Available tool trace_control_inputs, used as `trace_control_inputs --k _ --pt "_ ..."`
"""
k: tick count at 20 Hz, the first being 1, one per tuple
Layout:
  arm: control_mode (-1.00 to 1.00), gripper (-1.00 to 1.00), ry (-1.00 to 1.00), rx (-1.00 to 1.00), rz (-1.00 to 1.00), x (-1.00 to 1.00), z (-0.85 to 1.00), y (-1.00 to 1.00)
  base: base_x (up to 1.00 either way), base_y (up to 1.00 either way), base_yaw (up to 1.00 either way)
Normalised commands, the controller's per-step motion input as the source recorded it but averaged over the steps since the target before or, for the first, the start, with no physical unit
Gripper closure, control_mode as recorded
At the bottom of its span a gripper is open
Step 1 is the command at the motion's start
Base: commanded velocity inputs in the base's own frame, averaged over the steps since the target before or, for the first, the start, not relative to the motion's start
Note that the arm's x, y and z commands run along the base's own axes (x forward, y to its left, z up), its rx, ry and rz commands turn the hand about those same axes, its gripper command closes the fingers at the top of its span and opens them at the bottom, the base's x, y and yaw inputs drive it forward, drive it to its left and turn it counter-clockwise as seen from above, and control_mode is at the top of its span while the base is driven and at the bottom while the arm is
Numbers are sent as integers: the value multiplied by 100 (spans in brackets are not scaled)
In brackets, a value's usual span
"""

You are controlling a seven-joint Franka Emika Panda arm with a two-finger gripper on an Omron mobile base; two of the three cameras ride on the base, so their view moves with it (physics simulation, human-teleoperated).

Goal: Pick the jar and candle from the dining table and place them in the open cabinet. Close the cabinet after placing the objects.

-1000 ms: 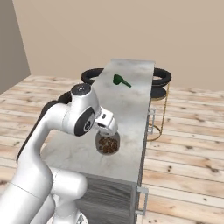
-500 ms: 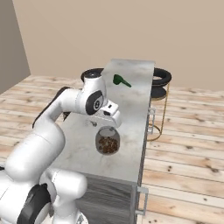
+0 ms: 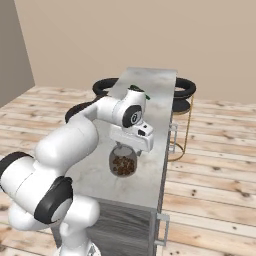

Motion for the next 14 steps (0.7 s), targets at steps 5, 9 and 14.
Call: trace_control_inputs --k 5,9,14 --pt "-100 -100 0 7 1 -5 -14 0 0 0 0" --pt "-100 -100 0 3 0 2 -16 21 0 0 0" --pt "-100 -100 -11 8 0 18 -39 25 0 0 0"
